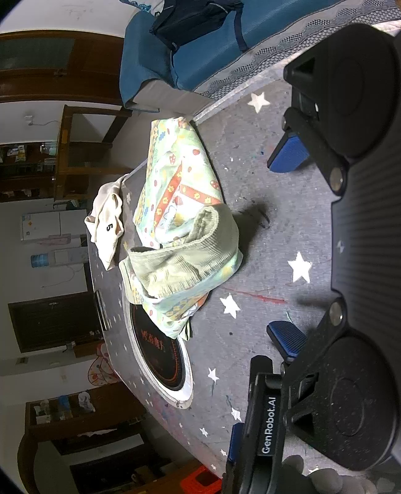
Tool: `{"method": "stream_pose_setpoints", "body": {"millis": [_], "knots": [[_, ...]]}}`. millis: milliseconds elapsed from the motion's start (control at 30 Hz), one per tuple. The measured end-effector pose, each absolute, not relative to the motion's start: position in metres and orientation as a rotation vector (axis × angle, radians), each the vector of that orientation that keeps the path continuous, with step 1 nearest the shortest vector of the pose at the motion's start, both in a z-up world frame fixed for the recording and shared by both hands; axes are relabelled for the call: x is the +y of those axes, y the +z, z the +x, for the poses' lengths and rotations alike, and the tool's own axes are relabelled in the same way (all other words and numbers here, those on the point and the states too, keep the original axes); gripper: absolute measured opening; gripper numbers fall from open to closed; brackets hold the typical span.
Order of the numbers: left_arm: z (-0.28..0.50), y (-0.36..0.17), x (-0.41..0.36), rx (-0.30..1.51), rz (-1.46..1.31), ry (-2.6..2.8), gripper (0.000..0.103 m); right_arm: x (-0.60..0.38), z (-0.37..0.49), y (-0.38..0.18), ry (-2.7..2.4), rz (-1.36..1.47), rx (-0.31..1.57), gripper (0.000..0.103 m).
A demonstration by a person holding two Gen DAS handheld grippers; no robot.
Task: Fold clothes
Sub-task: 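Move both grippers toward the crumpled striped shirt on the table, then grasp the beige corduroy collar with the right gripper while the left gripper grasps the shirt edge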
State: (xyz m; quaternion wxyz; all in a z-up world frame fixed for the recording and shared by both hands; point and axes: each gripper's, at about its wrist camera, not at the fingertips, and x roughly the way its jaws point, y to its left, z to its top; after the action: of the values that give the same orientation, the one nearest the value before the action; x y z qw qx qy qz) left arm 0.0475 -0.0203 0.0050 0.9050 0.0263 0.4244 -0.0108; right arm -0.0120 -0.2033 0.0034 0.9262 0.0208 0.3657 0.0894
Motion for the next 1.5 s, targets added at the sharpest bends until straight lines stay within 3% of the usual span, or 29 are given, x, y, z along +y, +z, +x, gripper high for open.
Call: {"method": "stream_pose_setpoints", "body": {"millis": [1500], "knots": [[0.096,0.038,-0.028,0.821,0.085,-0.033,0.103,-0.210,0.021,0.017,0.219,0.012,0.721,0.103]]}}
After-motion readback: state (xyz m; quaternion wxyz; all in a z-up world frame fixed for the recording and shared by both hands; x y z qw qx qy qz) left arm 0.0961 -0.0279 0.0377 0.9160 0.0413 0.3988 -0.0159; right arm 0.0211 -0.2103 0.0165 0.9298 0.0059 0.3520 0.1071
